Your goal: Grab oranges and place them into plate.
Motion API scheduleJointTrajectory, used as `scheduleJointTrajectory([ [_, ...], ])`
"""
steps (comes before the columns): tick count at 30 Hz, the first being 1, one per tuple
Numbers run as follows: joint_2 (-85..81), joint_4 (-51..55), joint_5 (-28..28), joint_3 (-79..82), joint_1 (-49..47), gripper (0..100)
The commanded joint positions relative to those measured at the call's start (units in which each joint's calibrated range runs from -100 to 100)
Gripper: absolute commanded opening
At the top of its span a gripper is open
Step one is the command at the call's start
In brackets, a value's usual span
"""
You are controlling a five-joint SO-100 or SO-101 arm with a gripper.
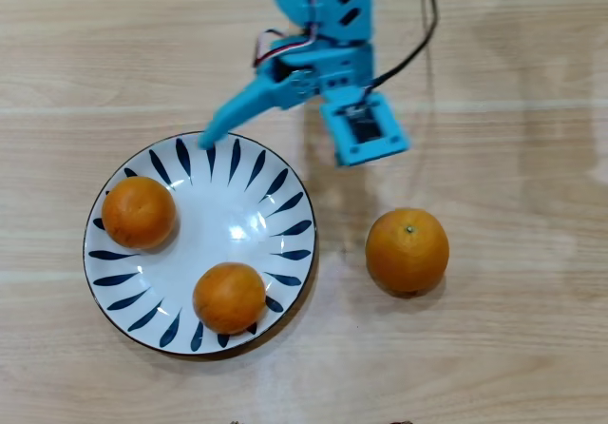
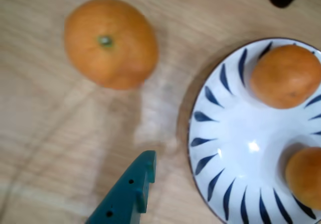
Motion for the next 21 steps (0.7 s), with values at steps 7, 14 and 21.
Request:
scheduleJointTrajectory([
  [7,4.35,13.25,-3.33,-20.28,-10.92,28],
  [14,12.55,5.69,-6.36,-29.79,-12.13,28],
  [21,21.18,-11.59,-7.98,-29.97,-8.58,28],
])
